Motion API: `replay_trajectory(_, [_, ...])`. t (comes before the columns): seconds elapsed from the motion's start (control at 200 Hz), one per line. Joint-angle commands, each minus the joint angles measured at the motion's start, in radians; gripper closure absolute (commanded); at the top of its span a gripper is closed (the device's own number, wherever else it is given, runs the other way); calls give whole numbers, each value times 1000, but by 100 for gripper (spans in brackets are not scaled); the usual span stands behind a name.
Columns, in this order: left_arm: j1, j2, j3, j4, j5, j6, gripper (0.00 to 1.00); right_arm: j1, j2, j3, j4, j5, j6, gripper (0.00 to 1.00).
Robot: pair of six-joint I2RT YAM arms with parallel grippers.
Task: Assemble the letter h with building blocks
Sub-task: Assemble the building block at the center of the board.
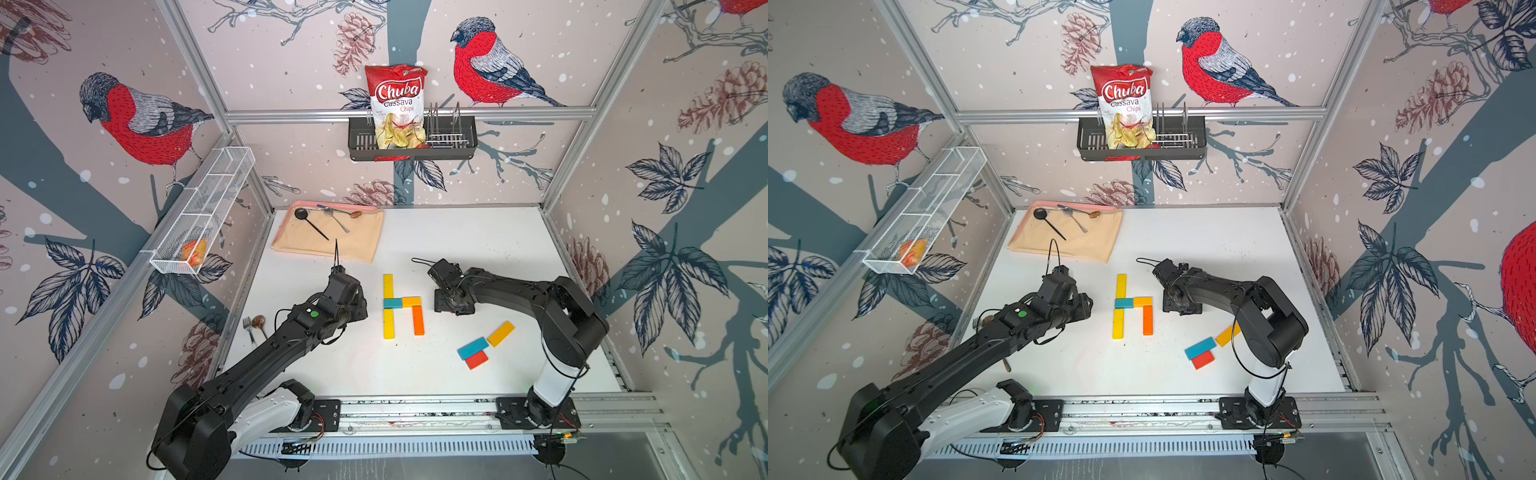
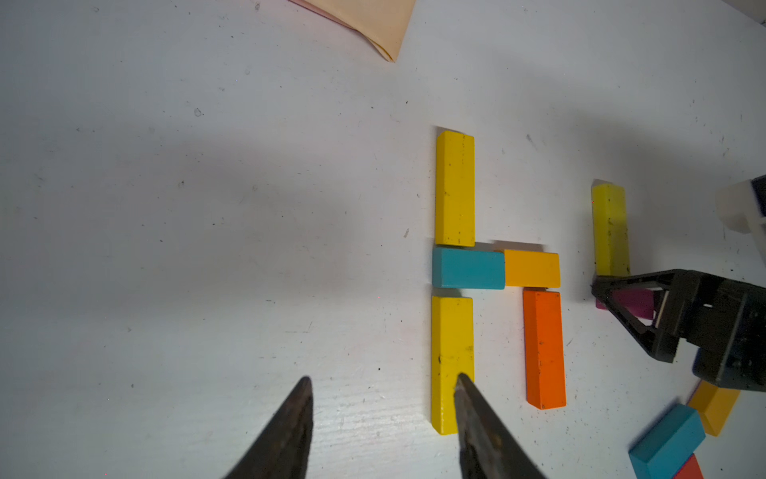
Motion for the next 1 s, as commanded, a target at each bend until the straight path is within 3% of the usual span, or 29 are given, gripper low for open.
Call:
replay_trajectory(0.0, [2, -1, -2, 20, -5, -2, 46, 6, -5, -7, -13, -20, 46, 27])
replay_trajectory(0.315, [2, -7, -6, 19, -8, -2, 46, -5, 4, -7, -34, 18, -20, 50])
replay_trajectory(0.881, [2, 3, 7, 19, -4, -3, 46, -14, 30, -8, -27, 25, -102, 51])
replay_trajectory(0.996, [2, 11, 13, 20, 2, -4, 46, -13, 24, -8, -23, 12, -100, 37])
